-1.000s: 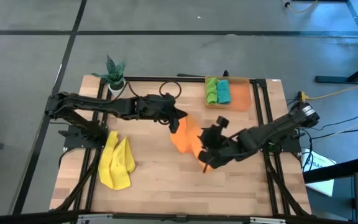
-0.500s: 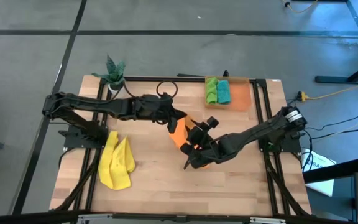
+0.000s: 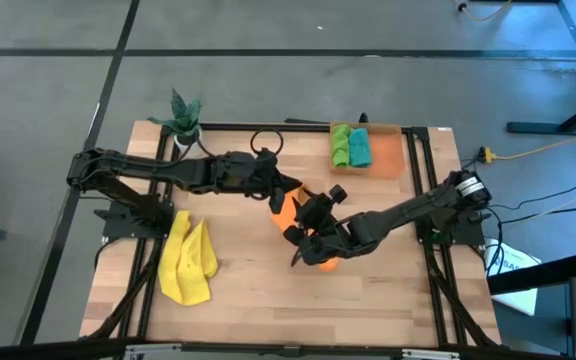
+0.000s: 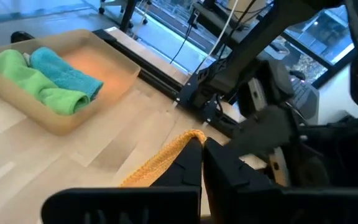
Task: Roll microfiber towels into tight, uniform cylinder then place into a basket
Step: Fold the orange towel
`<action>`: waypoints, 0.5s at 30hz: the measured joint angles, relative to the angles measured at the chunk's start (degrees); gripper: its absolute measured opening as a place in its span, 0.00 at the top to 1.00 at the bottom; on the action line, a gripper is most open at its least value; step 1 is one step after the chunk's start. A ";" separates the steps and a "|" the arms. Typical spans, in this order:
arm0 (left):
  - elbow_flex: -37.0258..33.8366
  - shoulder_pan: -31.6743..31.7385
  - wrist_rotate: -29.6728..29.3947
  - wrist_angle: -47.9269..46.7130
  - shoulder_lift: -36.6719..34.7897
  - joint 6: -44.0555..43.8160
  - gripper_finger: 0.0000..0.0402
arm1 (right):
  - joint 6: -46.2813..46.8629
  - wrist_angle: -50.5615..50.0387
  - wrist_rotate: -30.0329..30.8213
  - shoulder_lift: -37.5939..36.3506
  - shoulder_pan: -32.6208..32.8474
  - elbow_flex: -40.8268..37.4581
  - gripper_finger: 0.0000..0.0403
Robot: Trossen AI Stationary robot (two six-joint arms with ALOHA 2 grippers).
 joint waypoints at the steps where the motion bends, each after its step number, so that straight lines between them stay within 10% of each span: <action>1: 0.00 -0.24 0.00 0.34 0.00 -0.01 1.00 | 0.26 0.02 0.51 0.00 -0.21 0.00 0.60; 15: -0.02 -0.76 -1.99 0.35 -3.71 0.03 1.00 | 1.34 -0.35 1.98 0.00 -1.21 0.02 0.61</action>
